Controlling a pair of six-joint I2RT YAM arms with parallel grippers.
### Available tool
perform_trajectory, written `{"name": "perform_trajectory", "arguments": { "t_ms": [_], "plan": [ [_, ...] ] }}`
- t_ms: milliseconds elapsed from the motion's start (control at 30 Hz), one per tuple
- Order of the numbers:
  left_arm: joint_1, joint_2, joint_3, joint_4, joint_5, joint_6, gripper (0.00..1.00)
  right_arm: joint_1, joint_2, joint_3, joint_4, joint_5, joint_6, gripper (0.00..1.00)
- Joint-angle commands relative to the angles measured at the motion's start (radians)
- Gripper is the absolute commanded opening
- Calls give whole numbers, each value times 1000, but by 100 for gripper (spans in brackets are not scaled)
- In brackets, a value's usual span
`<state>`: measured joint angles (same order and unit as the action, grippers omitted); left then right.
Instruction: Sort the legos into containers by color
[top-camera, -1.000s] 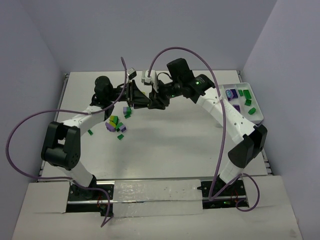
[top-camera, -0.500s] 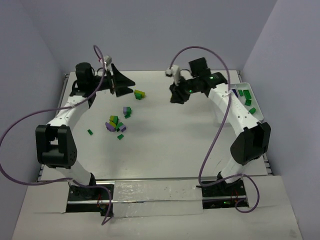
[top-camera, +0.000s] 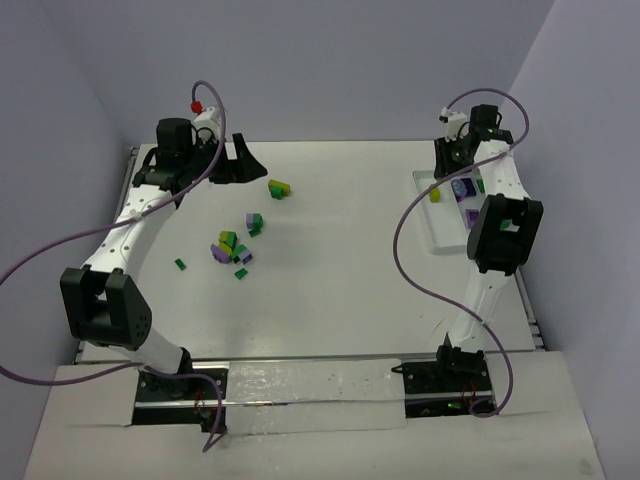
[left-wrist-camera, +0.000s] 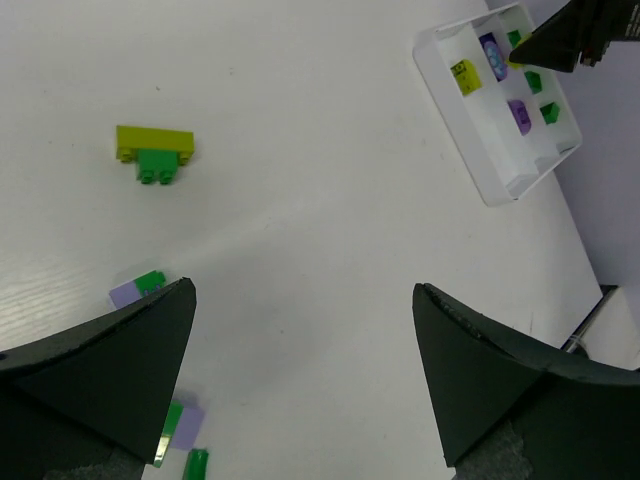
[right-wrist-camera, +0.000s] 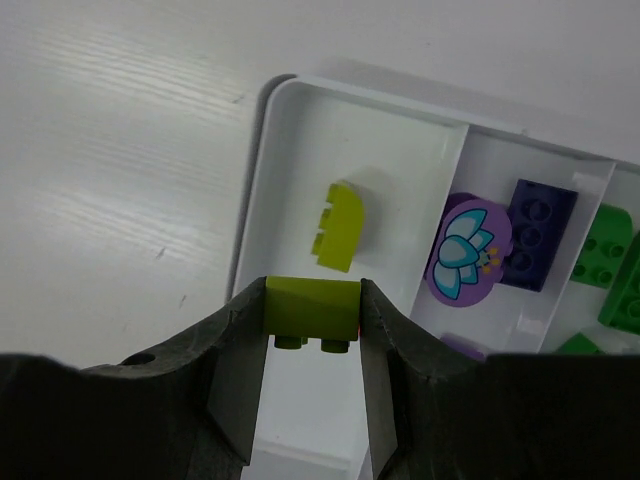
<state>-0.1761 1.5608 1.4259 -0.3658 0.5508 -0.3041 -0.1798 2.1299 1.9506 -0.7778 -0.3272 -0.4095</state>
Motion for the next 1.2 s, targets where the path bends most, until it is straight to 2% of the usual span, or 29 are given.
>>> {"name": "perform_trajectory", "arguments": {
  "t_ms": [0,200,467,633,767,867,933,1000,1167],
  "plan": [
    [0,-9,16,-14,-34,73,99,16,43,87,40,101,64,0],
    [0,26,36,-33,-20,73,99,14,121,141,46,139,63,0],
    [0,47,49,-39,-16,71,99,20,154,143,80,244,35,0],
    [0,65,67,-47,-11,66,99,26,159,116,92,252,9,3],
    [0,74,71,-56,-18,69,99,32,175,125,92,247,8,11],
    [0,80,77,-67,-33,77,99,41,192,147,80,248,6,24],
    [0,81,79,-76,-38,85,99,43,198,153,74,239,11,45],
    [0,82,77,-80,-48,94,99,48,199,159,66,222,16,57],
    [11,85,80,-114,-85,115,99,63,203,179,43,235,16,68]
  ]
}}
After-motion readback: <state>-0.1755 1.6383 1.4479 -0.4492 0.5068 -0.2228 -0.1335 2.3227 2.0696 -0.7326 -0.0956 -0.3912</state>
